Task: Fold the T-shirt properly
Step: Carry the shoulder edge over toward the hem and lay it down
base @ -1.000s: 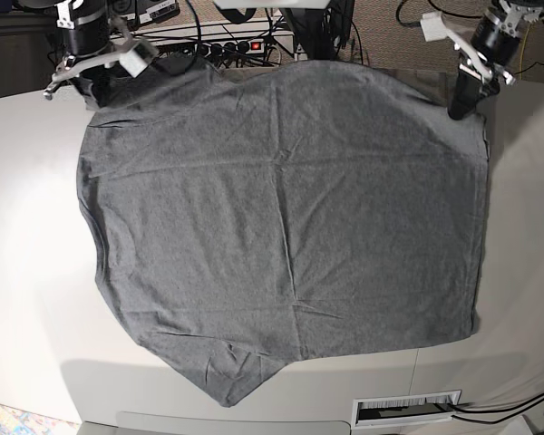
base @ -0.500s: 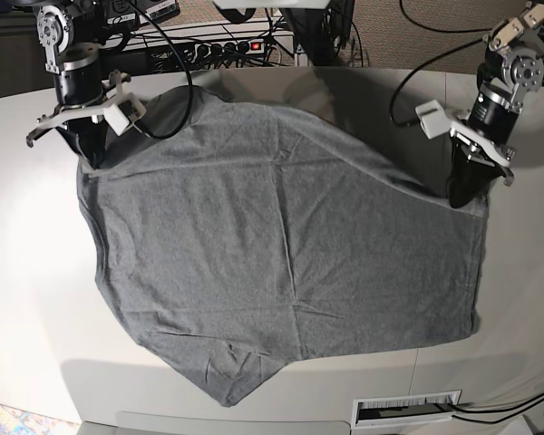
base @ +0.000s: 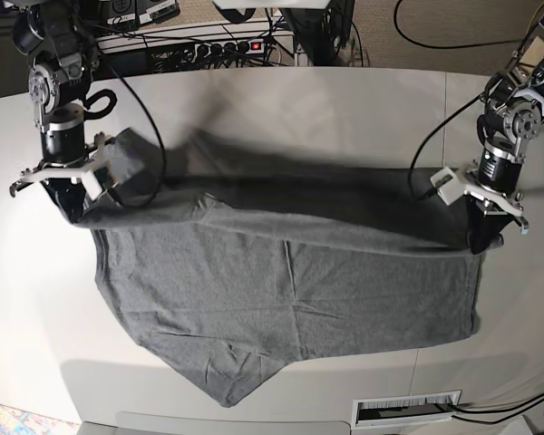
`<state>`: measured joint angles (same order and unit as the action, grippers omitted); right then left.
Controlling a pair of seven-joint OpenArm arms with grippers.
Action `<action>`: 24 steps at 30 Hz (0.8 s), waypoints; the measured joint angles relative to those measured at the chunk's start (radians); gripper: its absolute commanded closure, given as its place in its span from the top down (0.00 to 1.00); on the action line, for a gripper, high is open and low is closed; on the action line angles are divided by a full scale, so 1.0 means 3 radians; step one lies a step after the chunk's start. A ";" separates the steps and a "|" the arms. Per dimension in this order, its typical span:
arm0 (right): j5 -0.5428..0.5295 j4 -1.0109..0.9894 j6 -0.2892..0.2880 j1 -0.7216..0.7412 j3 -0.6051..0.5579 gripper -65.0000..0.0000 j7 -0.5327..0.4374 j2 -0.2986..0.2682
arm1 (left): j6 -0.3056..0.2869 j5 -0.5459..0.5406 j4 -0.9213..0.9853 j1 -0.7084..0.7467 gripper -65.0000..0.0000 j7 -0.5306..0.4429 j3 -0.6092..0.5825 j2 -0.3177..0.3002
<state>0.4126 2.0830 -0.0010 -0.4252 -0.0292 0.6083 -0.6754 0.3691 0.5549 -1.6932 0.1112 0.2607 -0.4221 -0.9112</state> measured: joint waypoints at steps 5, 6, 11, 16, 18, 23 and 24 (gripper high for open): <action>-0.0080 -0.0322 0.0001 0.0342 -0.0172 0.00 -0.0013 0.0000 | -0.0005 -0.0322 0.0151 -0.0076 0.00 -0.0247 0.0000 0.0009; -0.0076 -0.0398 -0.0006 0.0434 -0.0258 0.00 -0.0017 0.0001 | -0.0006 -0.0360 0.0156 -0.0075 0.00 -0.0275 0.0000 0.0010; -0.0066 -0.0908 -0.0009 0.0944 -0.0722 0.00 0.0000 0.0079 | 0.0004 -0.0453 0.0169 -0.0088 0.00 -0.0294 0.0000 0.0117; -0.0074 -0.1425 -0.0023 0.1376 -0.0829 0.00 0.0013 0.0289 | -0.0004 -0.0493 0.0238 -0.0136 0.00 -0.0320 0.0000 0.0322; -0.0070 -0.1537 -0.0023 0.1509 -0.0830 0.00 0.0013 0.0314 | -0.0006 -0.0492 0.0296 -0.0161 0.00 -0.0323 0.0000 0.0388; -0.0245 -0.1666 -0.0010 0.1788 -0.0829 0.00 0.0010 0.0323 | -0.0009 -0.0495 0.0556 -0.0299 0.00 -0.0369 0.0000 0.0460; -0.0247 -0.1675 -0.0006 0.1818 -0.0829 0.00 0.0006 0.0333 | -0.0009 -0.0495 0.0605 -0.0315 0.00 -0.0412 0.0000 0.0460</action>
<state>0.3386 1.5806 -0.0029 0.1204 -0.2779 0.6102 -0.5755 0.3664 0.4065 -1.5116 0.0166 0.1371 -0.4221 -0.7731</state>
